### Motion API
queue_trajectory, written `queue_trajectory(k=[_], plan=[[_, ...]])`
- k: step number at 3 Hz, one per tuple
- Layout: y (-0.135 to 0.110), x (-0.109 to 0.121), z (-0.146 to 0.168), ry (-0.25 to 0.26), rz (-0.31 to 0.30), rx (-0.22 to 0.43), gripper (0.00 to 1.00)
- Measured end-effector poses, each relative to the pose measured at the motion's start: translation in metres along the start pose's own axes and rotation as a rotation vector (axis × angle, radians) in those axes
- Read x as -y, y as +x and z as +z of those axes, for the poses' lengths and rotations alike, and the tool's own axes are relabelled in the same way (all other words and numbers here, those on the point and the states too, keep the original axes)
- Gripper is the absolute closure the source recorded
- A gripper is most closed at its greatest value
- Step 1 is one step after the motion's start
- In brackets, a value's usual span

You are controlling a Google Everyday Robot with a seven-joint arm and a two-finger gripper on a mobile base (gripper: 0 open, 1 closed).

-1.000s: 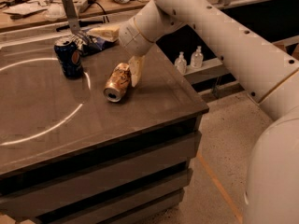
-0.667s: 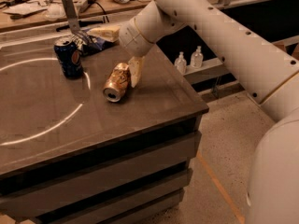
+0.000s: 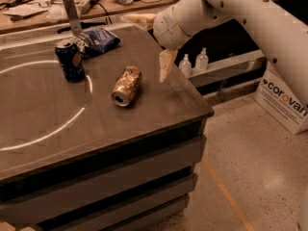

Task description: Knock orange can over

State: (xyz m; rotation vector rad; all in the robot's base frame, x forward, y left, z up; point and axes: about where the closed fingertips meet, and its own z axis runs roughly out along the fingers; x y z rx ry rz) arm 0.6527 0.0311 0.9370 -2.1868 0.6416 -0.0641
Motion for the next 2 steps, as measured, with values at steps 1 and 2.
queue_trajectory(k=[1, 2], plan=[[0.0138, -0.0104, -0.0377, 0.019, 0.048, -0.085, 0.00], [0.0138, -0.0104, -0.0377, 0.019, 0.048, -0.085, 0.00]])
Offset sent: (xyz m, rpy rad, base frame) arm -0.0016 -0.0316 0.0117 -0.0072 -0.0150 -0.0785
